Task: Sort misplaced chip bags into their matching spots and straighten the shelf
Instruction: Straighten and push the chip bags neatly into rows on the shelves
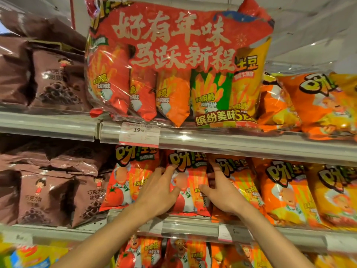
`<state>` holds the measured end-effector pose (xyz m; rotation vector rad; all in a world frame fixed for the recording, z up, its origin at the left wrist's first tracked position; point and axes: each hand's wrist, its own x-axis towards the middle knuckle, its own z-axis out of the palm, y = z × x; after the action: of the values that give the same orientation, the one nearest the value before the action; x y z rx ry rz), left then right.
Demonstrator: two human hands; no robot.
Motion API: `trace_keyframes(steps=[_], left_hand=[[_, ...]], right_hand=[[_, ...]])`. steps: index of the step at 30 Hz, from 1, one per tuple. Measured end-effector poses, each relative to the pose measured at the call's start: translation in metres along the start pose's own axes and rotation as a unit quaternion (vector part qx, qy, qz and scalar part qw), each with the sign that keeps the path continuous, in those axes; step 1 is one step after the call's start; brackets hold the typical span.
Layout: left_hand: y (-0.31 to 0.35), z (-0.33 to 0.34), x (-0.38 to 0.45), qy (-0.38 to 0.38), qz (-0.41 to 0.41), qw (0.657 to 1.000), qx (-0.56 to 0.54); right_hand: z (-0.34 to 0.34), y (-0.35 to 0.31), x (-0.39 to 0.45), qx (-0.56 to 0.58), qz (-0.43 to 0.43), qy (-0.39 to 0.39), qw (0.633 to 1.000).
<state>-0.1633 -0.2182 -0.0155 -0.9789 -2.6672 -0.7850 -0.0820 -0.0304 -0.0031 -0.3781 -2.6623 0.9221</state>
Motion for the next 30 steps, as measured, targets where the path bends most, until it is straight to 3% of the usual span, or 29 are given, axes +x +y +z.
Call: trace_keyframes(steps=[7, 11, 17, 19, 21, 24, 25, 30], left_hand=[[0.009, -0.004, 0.019, -0.055, -0.049, 0.991, -0.112], [0.013, -0.005, 0.027, -0.045, -0.040, 0.974, -0.218], [0.009, -0.004, 0.024, -0.010, -0.018, 0.974, -0.224], [0.005, -0.004, 0.012, 0.010, 0.000, 0.983, -0.183], [-0.004, -0.008, -0.002, 0.084, 0.029, 0.991, -0.098], [-0.035, -0.019, -0.011, 0.250, 0.073, 0.963, 0.063], [-0.047, -0.023, -0.011, 0.274, 0.069, 0.954, 0.101], [-0.091, -0.023, 0.000, 0.207, 0.016, 0.964, 0.167]], right_hand=[[-0.011, 0.009, 0.005, 0.067, -0.079, -0.045, 0.994], [-0.015, 0.011, 0.009, 0.062, -0.068, -0.065, 0.994], [-0.011, 0.011, 0.010, 0.029, -0.037, -0.050, 0.998], [-0.010, 0.009, 0.010, 0.006, -0.018, -0.038, 0.999], [-0.009, 0.002, 0.006, -0.059, -0.006, -0.003, 0.998], [0.005, -0.016, -0.009, -0.170, -0.050, 0.107, 0.978], [0.014, -0.022, -0.012, -0.200, -0.077, 0.133, 0.968], [0.066, -0.044, 0.002, -0.284, -0.128, 0.152, 0.938]])
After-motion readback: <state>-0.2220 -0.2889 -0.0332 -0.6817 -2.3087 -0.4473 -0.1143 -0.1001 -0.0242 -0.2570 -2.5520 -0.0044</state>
